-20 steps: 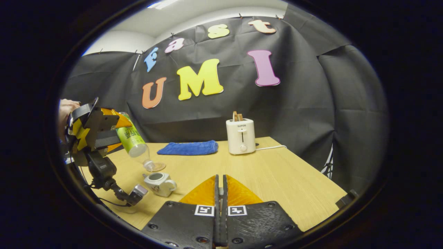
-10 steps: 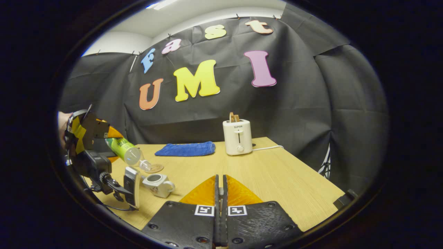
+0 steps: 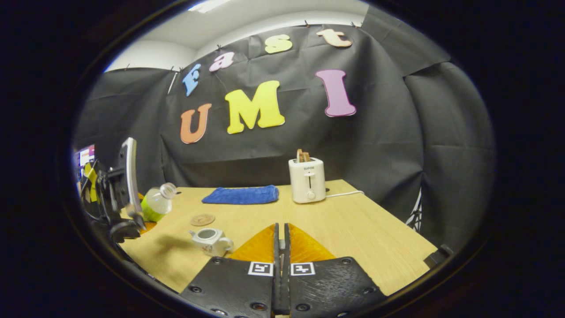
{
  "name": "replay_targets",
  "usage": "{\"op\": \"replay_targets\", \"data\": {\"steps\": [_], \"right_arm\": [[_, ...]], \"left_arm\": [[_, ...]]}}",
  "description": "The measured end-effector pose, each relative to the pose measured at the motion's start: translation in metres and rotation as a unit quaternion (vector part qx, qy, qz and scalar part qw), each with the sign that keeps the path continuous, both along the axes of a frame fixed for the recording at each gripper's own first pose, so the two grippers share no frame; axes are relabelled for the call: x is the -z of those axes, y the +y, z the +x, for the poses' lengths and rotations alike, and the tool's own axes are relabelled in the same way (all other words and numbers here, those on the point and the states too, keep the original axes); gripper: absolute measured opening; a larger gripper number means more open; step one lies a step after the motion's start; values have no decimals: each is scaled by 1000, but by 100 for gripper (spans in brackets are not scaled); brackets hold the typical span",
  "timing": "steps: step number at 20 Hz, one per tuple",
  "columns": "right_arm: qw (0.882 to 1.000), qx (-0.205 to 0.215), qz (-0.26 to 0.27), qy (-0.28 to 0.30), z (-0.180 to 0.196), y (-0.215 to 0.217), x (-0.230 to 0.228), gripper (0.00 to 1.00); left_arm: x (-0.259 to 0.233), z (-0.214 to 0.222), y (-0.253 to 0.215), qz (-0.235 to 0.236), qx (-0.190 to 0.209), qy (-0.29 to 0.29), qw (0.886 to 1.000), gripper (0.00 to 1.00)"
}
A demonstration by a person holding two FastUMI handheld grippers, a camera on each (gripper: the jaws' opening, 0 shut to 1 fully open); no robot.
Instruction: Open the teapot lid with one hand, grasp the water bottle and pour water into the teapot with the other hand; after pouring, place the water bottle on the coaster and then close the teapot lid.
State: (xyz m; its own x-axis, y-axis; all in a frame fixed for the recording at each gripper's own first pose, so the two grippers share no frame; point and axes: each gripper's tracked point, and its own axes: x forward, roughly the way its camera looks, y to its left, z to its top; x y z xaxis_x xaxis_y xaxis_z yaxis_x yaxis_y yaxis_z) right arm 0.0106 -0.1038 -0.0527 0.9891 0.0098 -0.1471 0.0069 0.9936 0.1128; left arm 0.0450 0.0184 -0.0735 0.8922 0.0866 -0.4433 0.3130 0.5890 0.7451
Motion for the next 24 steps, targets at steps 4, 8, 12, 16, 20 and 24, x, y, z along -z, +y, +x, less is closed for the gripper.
{"op": "replay_targets", "data": {"steps": [4,8,12,16,20,24], "right_arm": [[1000,-5,-6,-4,3,15,-8,0],[1000,-14,-12,-7,6,31,-12,0],[1000,-19,-18,-7,8,40,-14,0],[1000,-19,-21,-6,13,44,-14,0],[999,-14,-29,-2,18,41,-11,0],[999,-6,-33,7,25,35,-2,0]], "left_arm": [[-4,-14,2,-140,-30,-26,989,74],[-17,-8,-5,-278,-47,-43,958,74],[-37,8,-10,-382,-58,-76,919,74],[-60,45,-13,-447,-55,-107,886,75],[-60,93,-9,-472,-61,-116,872,75],[-45,134,-14,-476,-63,-109,870,74]]}}
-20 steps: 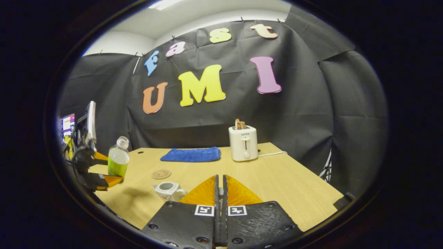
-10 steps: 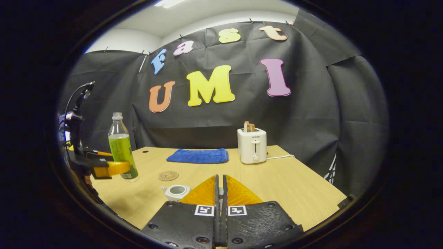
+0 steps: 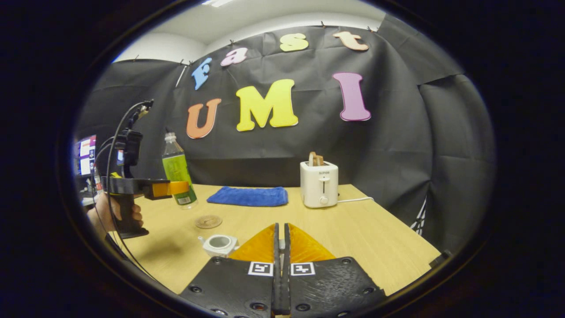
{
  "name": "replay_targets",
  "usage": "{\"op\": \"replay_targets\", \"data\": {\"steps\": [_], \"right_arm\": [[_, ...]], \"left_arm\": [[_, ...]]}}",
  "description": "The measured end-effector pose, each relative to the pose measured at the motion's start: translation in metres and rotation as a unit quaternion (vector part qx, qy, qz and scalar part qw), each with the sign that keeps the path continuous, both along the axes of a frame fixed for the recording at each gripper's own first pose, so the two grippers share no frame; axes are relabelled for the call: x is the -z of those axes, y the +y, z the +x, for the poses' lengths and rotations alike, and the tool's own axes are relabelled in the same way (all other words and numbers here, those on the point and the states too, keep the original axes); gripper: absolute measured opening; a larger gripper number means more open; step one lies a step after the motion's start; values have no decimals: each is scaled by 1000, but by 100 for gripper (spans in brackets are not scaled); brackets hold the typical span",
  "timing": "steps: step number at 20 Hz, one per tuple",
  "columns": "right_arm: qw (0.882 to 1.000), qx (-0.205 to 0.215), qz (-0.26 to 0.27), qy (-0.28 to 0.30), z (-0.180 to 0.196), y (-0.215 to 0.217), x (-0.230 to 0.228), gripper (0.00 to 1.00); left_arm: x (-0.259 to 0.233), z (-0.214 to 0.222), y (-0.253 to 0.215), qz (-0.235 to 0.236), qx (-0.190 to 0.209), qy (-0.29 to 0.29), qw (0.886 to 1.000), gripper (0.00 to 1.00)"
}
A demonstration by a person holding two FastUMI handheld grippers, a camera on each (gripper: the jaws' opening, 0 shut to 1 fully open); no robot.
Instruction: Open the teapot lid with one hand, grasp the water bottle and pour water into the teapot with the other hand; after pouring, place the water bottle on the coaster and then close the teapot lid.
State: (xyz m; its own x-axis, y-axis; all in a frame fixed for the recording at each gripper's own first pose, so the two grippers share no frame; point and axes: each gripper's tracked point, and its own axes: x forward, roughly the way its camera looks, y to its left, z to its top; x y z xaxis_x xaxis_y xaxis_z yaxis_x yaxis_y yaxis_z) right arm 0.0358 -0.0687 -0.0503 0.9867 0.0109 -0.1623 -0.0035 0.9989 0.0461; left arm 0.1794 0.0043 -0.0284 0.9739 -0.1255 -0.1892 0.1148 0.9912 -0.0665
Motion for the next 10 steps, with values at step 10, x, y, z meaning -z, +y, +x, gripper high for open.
{"op": "replay_targets", "data": {"steps": [10], "right_arm": [[999,23,4,30,24,-13,26,0]], "left_arm": [[52,56,-7,2,13,36,999,75]]}}
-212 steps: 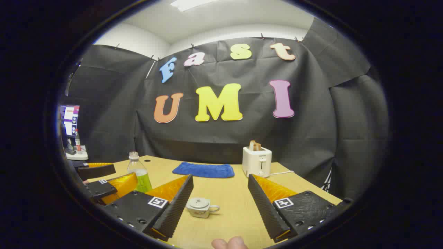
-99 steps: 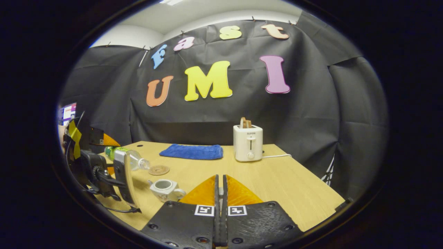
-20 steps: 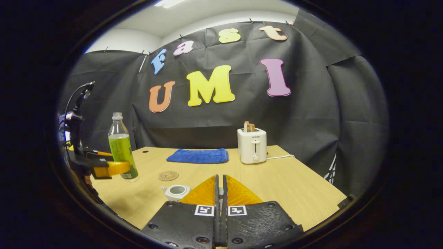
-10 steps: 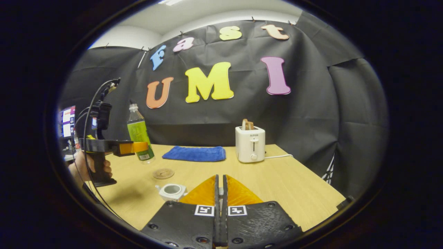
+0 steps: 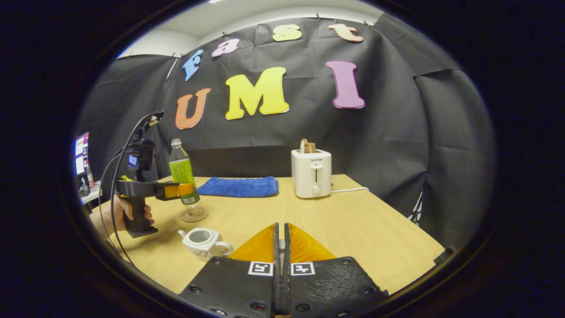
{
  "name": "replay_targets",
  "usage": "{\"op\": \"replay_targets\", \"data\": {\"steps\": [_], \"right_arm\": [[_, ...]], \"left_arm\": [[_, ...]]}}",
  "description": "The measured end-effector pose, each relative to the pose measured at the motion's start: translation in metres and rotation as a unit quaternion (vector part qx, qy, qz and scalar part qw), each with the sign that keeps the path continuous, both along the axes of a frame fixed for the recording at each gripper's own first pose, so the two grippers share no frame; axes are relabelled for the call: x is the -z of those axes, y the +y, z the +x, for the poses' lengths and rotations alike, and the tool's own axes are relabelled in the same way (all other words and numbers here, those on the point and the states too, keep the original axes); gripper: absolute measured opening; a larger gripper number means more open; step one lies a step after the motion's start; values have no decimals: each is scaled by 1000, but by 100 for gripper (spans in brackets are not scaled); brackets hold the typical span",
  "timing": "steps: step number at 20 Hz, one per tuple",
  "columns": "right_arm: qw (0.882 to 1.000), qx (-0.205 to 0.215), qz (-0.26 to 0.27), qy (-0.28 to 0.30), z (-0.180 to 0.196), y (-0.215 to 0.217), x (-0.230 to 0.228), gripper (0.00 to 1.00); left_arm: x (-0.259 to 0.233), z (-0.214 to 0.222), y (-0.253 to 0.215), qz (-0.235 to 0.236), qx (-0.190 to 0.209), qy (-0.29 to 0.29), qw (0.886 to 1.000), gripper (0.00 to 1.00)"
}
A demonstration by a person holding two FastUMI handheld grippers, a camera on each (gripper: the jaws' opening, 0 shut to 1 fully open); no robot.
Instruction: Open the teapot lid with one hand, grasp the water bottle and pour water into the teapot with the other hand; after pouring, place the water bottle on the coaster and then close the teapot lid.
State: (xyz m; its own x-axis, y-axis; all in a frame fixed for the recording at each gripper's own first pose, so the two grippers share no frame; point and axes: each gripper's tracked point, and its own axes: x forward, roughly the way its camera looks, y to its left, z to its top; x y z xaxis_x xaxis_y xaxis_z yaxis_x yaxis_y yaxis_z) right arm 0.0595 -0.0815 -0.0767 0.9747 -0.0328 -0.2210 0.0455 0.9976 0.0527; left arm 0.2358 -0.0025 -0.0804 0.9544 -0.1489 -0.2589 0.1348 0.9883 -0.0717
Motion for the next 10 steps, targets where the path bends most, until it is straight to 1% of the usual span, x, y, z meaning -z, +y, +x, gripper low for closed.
{"op": "replay_targets", "data": {"steps": [7,10], "right_arm": [[1000,-8,6,12,4,3,10,0],[1000,-8,6,12,4,3,9,0]], "left_arm": [[16,-2,2,21,1,12,1000,76],[22,-6,3,22,0,21,1000,76]]}}
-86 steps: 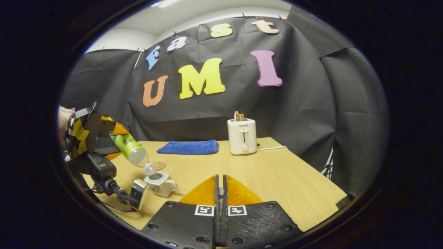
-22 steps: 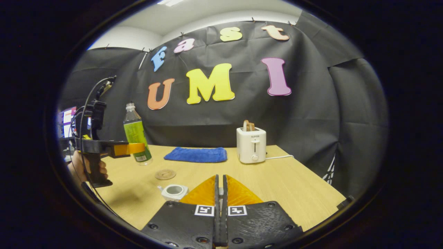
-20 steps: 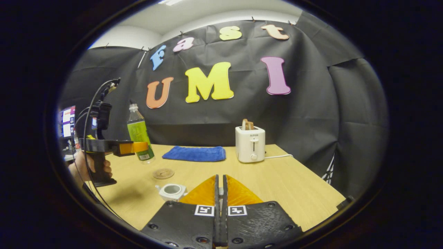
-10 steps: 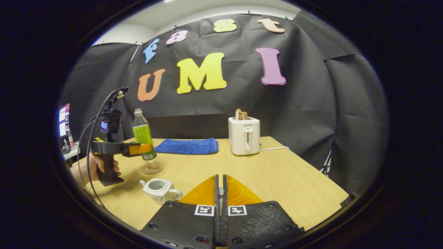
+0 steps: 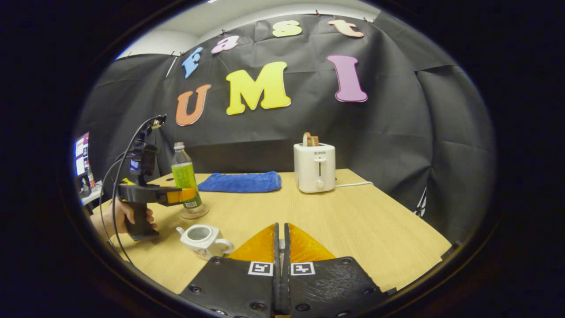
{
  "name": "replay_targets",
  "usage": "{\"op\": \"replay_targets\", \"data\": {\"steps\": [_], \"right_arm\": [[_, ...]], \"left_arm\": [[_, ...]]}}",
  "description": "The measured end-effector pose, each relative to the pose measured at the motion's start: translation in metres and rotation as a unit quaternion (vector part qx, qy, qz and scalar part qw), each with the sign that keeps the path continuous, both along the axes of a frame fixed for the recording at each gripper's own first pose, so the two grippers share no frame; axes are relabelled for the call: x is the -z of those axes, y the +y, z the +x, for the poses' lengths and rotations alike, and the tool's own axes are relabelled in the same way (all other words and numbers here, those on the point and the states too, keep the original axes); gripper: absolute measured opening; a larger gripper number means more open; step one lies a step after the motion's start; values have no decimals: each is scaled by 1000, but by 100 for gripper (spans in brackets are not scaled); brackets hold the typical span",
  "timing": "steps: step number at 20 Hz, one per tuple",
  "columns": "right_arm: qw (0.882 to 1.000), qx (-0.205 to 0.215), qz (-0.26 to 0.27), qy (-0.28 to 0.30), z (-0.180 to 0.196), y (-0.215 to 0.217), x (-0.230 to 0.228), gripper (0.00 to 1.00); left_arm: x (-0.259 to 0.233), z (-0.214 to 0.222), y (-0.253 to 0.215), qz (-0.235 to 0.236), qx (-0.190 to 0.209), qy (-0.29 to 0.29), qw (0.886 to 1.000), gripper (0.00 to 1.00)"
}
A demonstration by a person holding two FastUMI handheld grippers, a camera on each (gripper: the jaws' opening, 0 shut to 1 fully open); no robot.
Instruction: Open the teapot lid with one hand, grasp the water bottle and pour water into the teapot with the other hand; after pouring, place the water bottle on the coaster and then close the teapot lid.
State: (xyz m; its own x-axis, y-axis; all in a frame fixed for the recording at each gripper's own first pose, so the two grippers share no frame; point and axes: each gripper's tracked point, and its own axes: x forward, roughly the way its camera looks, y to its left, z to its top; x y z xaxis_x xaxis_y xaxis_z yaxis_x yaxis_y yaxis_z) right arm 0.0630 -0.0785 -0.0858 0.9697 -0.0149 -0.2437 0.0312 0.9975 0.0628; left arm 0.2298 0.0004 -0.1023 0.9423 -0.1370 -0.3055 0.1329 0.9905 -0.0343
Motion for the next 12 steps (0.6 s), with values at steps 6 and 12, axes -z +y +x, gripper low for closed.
{"op": "replay_targets", "data": {"steps": [6,12], "right_arm": [[1000,-2,-1,-2,-3,3,-2,0],[1000,-8,-2,-8,-4,10,-11,0]], "left_arm": [[-2,-1,1,3,-1,-3,1000,78],[-2,-14,10,0,-14,3,1000,92]]}}
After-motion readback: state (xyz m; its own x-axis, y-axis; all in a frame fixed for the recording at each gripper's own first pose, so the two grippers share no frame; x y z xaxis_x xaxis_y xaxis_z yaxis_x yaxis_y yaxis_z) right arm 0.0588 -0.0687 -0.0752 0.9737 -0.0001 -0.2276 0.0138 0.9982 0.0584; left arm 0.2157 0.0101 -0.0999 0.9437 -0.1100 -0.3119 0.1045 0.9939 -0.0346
